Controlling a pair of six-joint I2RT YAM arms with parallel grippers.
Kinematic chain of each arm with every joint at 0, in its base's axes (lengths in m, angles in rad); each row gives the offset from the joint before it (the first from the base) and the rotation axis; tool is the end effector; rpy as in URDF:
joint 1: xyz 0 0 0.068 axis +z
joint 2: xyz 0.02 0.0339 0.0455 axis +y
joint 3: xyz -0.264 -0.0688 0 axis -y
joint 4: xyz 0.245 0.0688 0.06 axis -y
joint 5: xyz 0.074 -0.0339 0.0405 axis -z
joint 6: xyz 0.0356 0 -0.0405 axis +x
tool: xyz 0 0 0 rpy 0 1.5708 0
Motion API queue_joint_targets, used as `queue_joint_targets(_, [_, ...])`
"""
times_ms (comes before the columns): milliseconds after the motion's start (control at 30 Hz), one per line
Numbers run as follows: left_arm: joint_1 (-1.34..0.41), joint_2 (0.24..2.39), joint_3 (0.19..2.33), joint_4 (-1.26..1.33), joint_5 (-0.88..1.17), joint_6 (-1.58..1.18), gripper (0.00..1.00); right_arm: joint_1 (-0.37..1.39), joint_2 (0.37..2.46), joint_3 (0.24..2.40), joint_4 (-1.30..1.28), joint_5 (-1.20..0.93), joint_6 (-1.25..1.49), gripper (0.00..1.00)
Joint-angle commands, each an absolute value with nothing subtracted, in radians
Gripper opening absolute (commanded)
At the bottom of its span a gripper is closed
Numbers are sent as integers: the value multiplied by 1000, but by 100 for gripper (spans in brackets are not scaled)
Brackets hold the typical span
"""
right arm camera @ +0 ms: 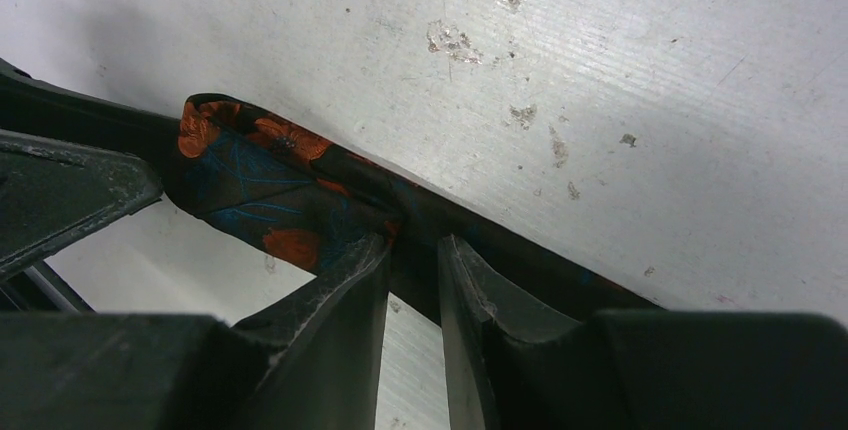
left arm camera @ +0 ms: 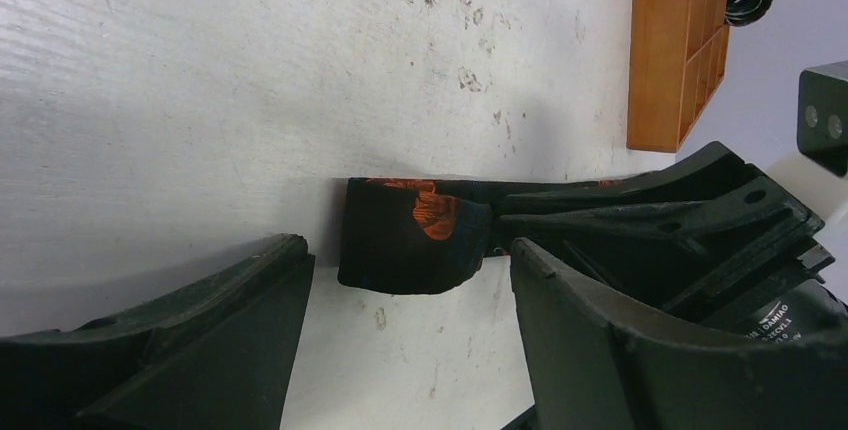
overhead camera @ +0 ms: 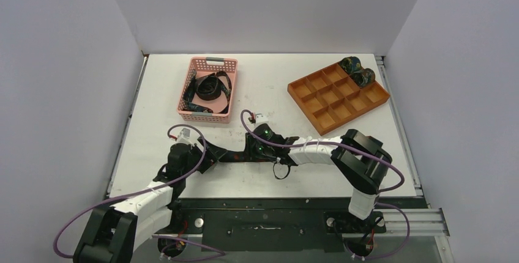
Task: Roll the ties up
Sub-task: Roll the tie at the center of the board.
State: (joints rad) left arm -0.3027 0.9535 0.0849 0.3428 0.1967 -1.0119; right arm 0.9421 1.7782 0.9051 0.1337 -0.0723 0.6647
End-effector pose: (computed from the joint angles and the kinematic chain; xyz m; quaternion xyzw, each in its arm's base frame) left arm 0.1558 -0.0560 0.1258 -0.2535 0.8257 -0.3708 0.3412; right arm 0.2088 0.2916 0.1488 -0.1409 0.9034 0.3134 0.2564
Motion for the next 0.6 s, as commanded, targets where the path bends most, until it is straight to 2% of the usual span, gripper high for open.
queue_joint_targets(0, [-295, 998, 118, 368, 230, -1008, 71, 935, 1717, 885, 175, -26, 648, 28])
queue_joint_targets(200, [-295, 997, 121, 366, 228, -1007, 69, 973, 1671, 940, 126, -3, 597, 35])
queue_joint_targets(333, [-295, 993, 118, 352, 229, -1002, 69, 984, 1706, 975, 119, -43, 598, 35])
queue_joint_targets(567, [-295, 1000, 116, 356, 241, -995, 67, 967, 1795, 988, 101, -61, 619, 29])
